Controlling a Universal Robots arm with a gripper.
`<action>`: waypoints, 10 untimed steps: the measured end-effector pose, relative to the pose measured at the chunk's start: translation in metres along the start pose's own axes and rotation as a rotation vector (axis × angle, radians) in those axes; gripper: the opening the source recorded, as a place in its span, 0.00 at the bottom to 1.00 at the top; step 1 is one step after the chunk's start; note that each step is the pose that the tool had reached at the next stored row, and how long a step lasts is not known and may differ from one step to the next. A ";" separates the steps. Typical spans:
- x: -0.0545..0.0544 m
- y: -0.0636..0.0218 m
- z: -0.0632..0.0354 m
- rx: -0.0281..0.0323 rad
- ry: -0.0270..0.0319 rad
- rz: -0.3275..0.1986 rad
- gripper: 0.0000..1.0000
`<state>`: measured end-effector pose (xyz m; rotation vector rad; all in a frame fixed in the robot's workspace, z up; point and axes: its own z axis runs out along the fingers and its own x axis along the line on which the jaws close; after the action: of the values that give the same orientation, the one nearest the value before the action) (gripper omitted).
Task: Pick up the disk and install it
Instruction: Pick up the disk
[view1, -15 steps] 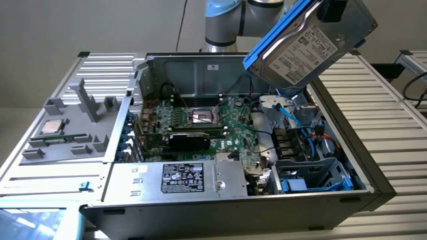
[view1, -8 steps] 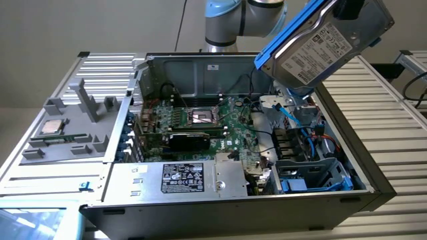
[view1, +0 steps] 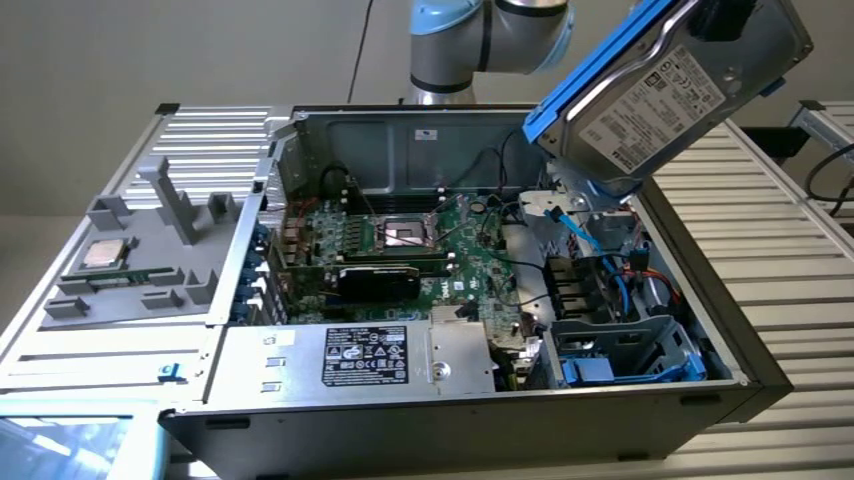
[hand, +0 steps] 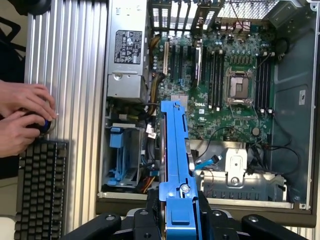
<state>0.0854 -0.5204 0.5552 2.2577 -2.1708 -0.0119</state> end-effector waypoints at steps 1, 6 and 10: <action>0.001 -0.0008 -0.0003 0.0000 0.0000 0.000 0.39; 0.007 -0.0063 -0.0020 0.0002 0.0000 0.000 0.39; 0.012 -0.0120 -0.0035 0.0004 0.0000 0.000 0.39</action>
<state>0.0979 -0.5320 0.5586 2.2579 -2.1711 -0.0115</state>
